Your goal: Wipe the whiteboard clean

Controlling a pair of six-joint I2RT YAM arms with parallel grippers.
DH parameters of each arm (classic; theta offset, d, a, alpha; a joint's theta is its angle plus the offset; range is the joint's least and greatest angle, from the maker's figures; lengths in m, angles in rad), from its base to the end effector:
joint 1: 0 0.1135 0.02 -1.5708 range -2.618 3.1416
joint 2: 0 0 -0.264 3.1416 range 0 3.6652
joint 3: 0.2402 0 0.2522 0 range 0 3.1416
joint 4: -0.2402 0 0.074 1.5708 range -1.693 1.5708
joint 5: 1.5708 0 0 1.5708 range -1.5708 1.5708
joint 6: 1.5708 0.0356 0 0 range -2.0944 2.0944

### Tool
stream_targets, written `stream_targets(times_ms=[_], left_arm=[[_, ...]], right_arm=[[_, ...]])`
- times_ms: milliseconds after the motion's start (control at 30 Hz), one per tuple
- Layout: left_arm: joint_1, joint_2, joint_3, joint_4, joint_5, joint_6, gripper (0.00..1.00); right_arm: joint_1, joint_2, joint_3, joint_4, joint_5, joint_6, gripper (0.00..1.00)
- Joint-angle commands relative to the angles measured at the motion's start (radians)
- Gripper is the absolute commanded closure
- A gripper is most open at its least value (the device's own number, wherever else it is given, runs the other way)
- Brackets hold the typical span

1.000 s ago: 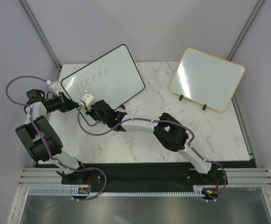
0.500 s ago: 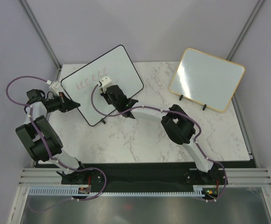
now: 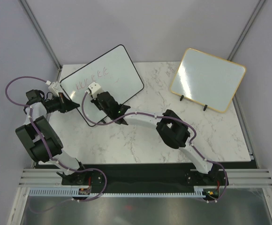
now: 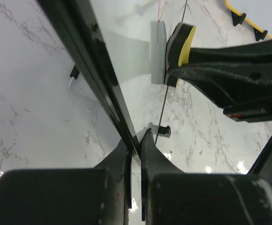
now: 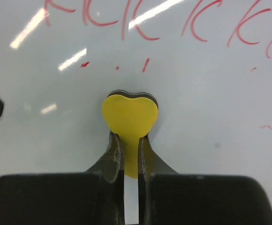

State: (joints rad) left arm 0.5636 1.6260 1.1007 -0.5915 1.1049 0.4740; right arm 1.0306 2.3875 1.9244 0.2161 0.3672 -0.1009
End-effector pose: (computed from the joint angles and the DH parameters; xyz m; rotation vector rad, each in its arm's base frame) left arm 0.2842 0.1420 0.2253 0.2026 2.0902 -0.8749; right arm 0.3002 0.4757 0.2123 -0.7427 1.6540 0.3289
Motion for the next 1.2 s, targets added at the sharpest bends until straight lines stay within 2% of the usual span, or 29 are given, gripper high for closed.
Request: stream_targets(times_ms=[0, 167, 367, 500, 733, 867, 1167], left_arm=[[-0.004, -0.038, 0.025, 0.093, -0.154, 0.183, 0.98], [-0.004, -0.035, 0.025, 0.093, -0.162, 0.187, 0.98], [-0.004, -0.037, 0.024, 0.094, -0.171, 0.195, 0.98], [-0.004, -0.038, 0.022, 0.091, -0.172, 0.198, 0.98], [-0.002, -0.032, 0.021, 0.093, -0.172, 0.196, 0.98], [-0.002, -0.034, 0.024, 0.093, -0.174, 0.195, 0.98], [-0.004, -0.037, 0.025, 0.09, -0.166, 0.198, 0.98]], right_arm=[[-0.139, 0.067, 0.047, -0.026, 0.045, 0.101, 1.0], [-0.263, 0.035, -0.042, -0.012, 0.084, 0.208, 1.0], [-0.325, 0.018, -0.108, 0.037, 0.067, 0.239, 1.0], [-0.33, 0.019, -0.094, 0.043, -0.022, 0.247, 1.0], [-0.262, 0.022, -0.071, 0.088, -0.155, 0.236, 1.0], [-0.205, 0.027, -0.07, 0.089, -0.16, 0.216, 1.0], [-0.26, -0.005, -0.13, 0.052, -0.1, 0.276, 1.0]])
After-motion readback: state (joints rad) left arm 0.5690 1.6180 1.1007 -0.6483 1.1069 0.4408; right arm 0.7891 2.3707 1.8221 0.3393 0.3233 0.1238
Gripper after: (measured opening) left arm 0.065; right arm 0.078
